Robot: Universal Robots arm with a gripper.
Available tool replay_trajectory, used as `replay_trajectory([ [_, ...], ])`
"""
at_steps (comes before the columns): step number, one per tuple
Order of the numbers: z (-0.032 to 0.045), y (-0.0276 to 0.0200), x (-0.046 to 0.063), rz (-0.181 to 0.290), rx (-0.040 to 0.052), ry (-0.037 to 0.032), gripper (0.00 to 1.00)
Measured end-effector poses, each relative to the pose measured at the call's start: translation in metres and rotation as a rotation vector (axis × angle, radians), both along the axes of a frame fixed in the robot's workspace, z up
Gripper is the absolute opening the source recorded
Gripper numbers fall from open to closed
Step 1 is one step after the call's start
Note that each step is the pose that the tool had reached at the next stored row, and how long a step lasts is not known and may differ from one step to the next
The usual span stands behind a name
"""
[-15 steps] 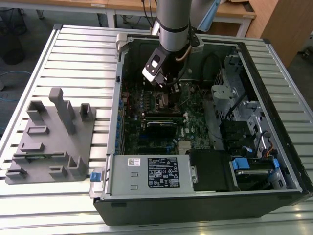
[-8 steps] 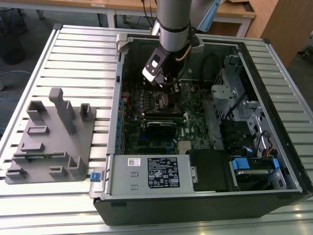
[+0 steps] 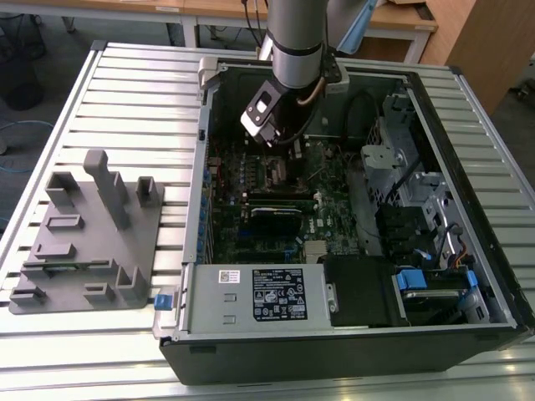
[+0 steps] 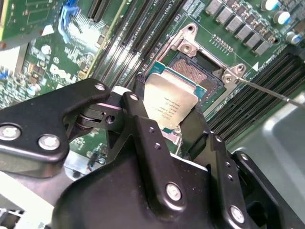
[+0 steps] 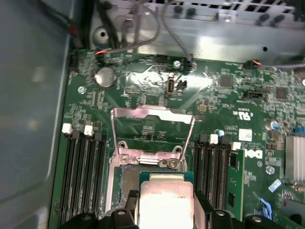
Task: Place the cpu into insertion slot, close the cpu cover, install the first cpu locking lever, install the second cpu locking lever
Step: 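Place the cpu into insertion slot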
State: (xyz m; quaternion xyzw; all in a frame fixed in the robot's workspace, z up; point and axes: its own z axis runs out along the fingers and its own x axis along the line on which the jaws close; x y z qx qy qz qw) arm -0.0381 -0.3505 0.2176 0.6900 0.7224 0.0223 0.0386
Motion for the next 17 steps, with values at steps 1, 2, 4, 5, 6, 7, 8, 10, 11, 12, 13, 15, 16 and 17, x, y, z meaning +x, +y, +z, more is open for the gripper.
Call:
replay_trajectory([
  [1,0.0000,0.0000,0.0000,-0.011,0.0000,0.0001,0.54],
  [2,0.0000,0.0000,0.0000,-0.014,0.0001,0.0000,0.54],
  [4,-0.0001,0.0001,0.0004,-0.014,0.0003,-0.0002,0.54],
  [5,-0.0001,0.0001,0.0005,-0.014,0.0001,0.0000,0.54],
  [6,-0.0001,0.0002,0.0007,-0.014,0.0001,0.0000,0.54],
  [7,-0.0001,0.0004,0.0008,-0.014,0.0001,0.0000,0.54],
  [8,-0.0001,0.0007,0.0009,-0.014,0.0000,0.0000,0.54],
  [10,-0.0001,0.0012,0.0010,-0.014,0.0001,-0.0001,0.54],
  [11,-0.0001,0.0015,0.0010,-0.014,0.0001,-0.0001,0.54],
  [12,0.0000,0.0018,0.0010,-0.014,0.0001,-0.0001,0.54],
  [13,-0.0001,0.0023,0.0010,-0.014,0.0001,-0.0001,0.54],
  [15,-0.0001,0.0038,0.0010,-0.014,0.0001,-0.0001,0.54],
  [16,-0.0001,0.0048,0.0010,-0.014,0.0001,-0.0001,0.54],
  [17,0.0000,0.0057,0.0010,-0.014,0.0000,0.0000,0.54],
])
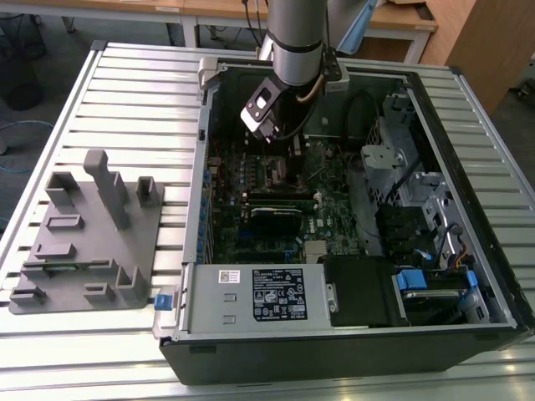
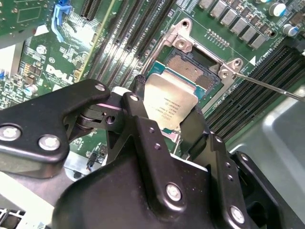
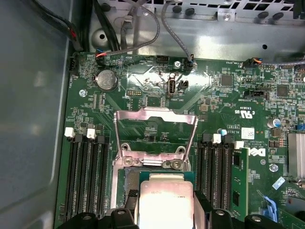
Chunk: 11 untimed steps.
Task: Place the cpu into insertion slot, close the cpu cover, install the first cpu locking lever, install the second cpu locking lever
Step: 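Place the cpu into insertion slot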
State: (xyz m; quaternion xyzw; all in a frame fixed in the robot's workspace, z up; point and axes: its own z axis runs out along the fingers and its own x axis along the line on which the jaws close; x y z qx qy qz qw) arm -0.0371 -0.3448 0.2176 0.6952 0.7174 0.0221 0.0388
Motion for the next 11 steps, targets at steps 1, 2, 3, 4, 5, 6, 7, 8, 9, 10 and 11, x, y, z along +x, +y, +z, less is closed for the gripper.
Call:
replay_trajectory([
  [1,0.0000,0.0009,0.0000,0.000,0.0001,-0.0001,0.54],
  [2,-0.0001,0.0016,0.0000,-0.002,0.0000,0.0000,0.54],
  [3,-0.0004,0.0020,0.0001,-0.005,0.0002,-0.0001,0.54],
  [4,-0.0006,0.0021,0.0001,-0.011,0.0004,0.0000,0.54],
  [5,-0.0008,0.0022,0.0001,-0.017,0.0004,0.0000,0.54],
  [6,-0.0010,0.0024,0.0000,-0.023,0.0004,-0.0001,0.54],
  [7,-0.0012,0.0024,0.0000,-0.028,0.0004,0.0000,0.54],
  [8,-0.0014,0.0025,0.0000,-0.032,0.0004,0.0000,0.54],
  [9,-0.0017,0.0026,0.0000,-0.033,0.0004,0.0000,0.54],
  [10,-0.0020,0.0028,0.0000,-0.033,0.0004,0.0000,0.54],
  [11,-0.0023,0.0032,0.0000,-0.033,0.0003,0.0000,0.54],
])
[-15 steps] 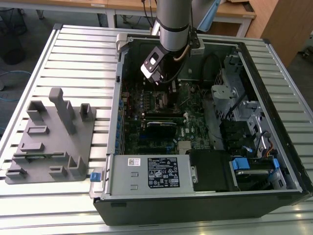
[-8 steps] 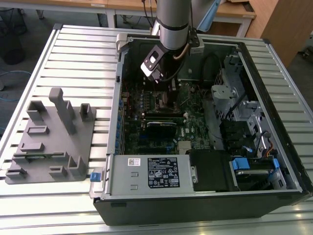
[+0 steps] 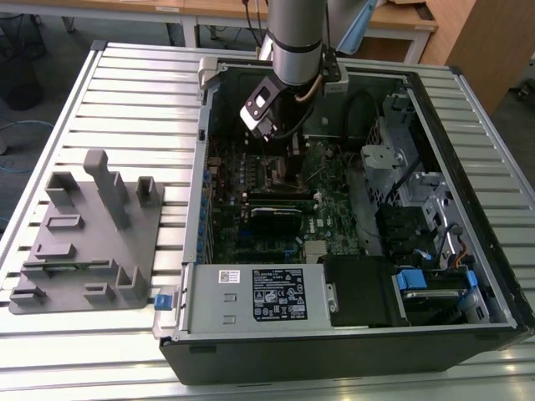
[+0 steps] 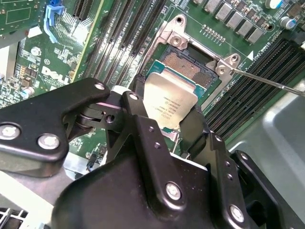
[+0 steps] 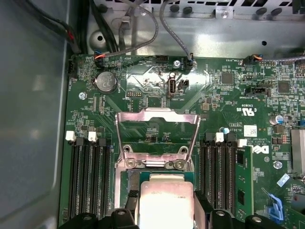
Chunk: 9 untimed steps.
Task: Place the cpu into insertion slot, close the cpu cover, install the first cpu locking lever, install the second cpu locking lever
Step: 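Place the cpu into insertion slot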
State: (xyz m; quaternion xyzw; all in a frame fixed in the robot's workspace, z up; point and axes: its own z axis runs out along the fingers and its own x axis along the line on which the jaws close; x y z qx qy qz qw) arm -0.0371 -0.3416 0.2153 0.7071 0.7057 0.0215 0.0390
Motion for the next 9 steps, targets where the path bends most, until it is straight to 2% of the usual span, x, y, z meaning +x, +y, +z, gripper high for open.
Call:
replay_trajectory([
  [9,-0.0040,0.0060,-0.0001,0.000,0.0004,-0.0002,0.54],
])
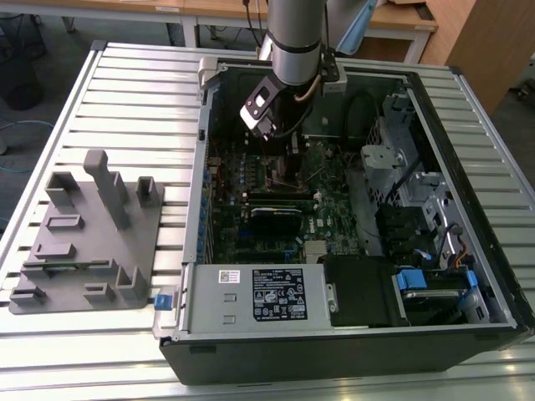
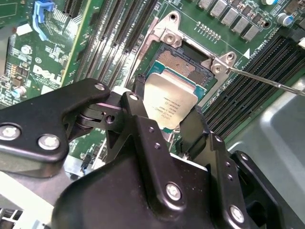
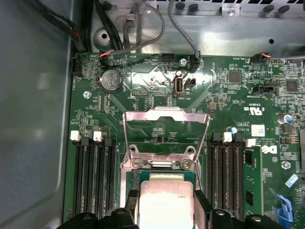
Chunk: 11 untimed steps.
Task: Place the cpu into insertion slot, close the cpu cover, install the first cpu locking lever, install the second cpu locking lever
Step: 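Place the cpu into insertion slot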
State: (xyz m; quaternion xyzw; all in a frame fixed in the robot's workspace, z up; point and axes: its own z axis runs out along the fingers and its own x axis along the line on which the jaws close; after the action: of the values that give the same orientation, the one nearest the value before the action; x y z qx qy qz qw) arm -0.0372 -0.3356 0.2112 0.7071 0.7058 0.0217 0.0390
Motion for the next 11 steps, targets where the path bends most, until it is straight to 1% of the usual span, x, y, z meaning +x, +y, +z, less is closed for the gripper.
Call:
replay_trajectory([
  [4,-0.0031,0.0009,-0.0015,0.000,-0.0003,0.0002,0.54],
  [8,-0.0043,0.0019,-0.0020,-0.001,-0.0003,0.0002,0.54],
  [11,-0.0055,0.0042,-0.0020,-0.002,-0.0003,0.0002,0.54],
])
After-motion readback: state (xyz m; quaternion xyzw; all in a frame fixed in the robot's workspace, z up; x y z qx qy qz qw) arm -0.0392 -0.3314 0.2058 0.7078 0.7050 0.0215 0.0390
